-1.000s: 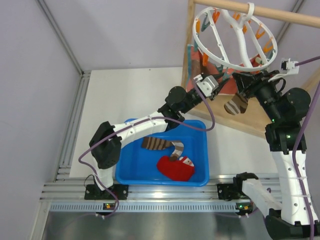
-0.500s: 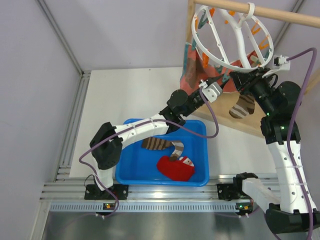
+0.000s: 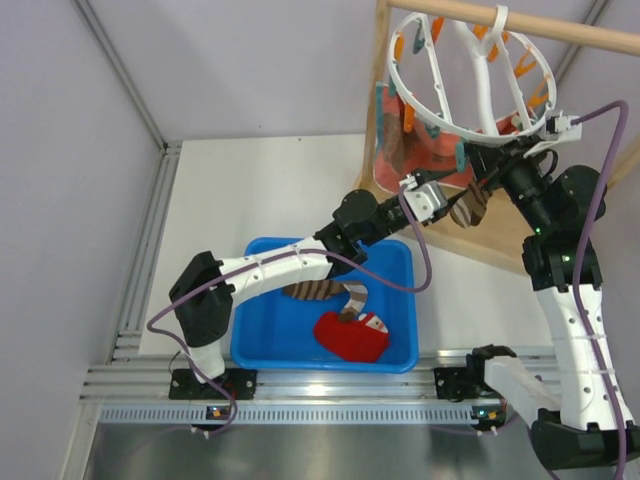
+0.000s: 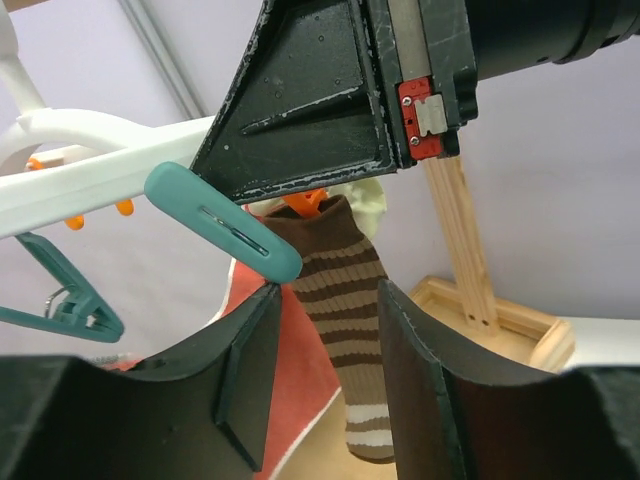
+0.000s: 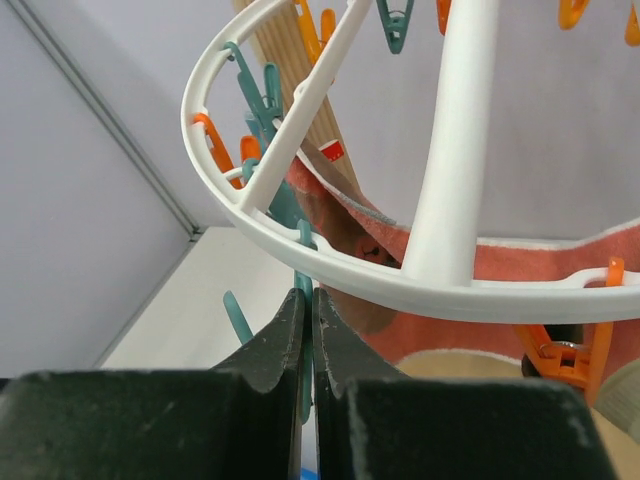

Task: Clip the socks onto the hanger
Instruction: Open the clamp at the hanger.

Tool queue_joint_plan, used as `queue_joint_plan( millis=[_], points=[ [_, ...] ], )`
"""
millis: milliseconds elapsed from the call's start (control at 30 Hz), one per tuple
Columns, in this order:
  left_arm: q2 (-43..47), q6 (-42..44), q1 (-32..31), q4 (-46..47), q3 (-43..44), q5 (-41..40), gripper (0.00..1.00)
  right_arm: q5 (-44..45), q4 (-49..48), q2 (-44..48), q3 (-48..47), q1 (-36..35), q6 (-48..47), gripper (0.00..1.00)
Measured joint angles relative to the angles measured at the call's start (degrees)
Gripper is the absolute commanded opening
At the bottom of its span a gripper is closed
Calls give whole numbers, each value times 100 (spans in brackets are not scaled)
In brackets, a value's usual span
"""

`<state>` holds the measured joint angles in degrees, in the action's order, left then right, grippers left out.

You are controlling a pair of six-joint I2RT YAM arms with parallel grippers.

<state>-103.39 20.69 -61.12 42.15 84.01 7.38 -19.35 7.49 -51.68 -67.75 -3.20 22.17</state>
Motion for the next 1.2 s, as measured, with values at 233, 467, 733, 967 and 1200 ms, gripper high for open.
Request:
queue_joint_plan(
  millis=[233,467,733,967,1200],
  points=[
    [13,-452,15,-470,284,-105,50,-24,-127,28,66,0,-111,0],
    [-26,-824,83,-802,831,-468,49,-66,-199,28,149,0,-87,0],
    [-238,-1038,122,-1143,1228,-640,38,-66,-269,13,175,26,-2,0],
    [-291,-1108,142,-1263,1333,-688,42,-46,-278,-20,177,39,175,0],
    [-341,-1252,153,-1410,1351,-693,47,-168,-348,-28,188,37,474,0]
  ],
)
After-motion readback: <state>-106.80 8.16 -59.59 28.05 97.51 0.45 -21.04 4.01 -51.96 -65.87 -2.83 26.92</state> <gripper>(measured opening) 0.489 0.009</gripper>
